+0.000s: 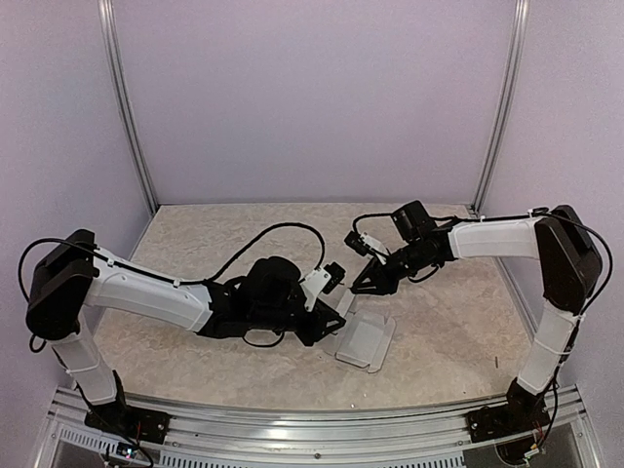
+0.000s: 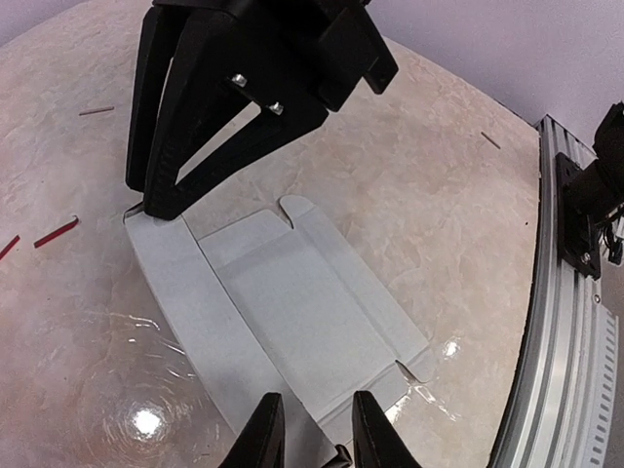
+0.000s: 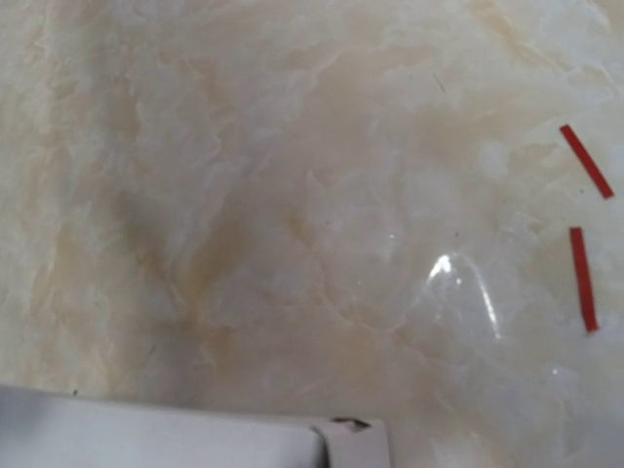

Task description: Fold the paper box

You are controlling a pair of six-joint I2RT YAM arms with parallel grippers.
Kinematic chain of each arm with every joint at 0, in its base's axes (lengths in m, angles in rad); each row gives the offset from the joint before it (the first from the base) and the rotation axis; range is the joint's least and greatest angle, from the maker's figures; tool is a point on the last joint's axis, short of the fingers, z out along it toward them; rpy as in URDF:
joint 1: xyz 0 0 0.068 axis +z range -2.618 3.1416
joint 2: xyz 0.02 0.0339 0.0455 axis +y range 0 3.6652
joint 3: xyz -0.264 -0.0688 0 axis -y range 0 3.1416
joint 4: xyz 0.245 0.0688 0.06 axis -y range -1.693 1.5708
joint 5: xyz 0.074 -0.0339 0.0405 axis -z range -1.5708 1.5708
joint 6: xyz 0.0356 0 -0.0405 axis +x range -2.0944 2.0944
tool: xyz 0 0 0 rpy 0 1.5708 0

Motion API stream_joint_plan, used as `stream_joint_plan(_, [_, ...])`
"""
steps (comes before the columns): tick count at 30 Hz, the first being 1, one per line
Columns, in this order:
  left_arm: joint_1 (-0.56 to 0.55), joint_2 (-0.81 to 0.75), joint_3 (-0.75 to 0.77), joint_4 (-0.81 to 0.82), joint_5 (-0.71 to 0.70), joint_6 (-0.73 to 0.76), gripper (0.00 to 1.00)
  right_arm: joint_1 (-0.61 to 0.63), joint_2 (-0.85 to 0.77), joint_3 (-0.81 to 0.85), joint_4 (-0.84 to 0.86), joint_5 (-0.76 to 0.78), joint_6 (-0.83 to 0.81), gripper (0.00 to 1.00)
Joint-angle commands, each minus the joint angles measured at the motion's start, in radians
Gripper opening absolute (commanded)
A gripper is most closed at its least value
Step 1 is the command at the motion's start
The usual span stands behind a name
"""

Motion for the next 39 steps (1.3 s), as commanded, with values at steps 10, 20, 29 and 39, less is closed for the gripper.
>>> stream_joint_plan(10, [-0.004, 0.061, 0.036, -0.03, -0.011, 0.035, 0.23, -0.014, 0.036, 0.009, -0.027, 0.004, 0.001, 0.21])
stream_joint_plan(20, [0.0, 0.084, 0.063, -0.061, -0.01, 0.036, 0.21, -0.014, 0.032, 0.014, -0.038, 0.023, 0.0, 0.21])
stream_joint_plan(29, [-0.001, 0.003, 0.099, -0.023, -0.059, 0.092, 0.3, -0.087, -0.11, 0.103, -0.109, 0.017, 0.008, 0.34])
stream_joint_plan(39, [0.0, 0.175, 0.587, -0.629, -0.299, -0.077, 0.46, -0.184, -0.248, -0.006, -0.195, 0.045, -0.021, 0.41])
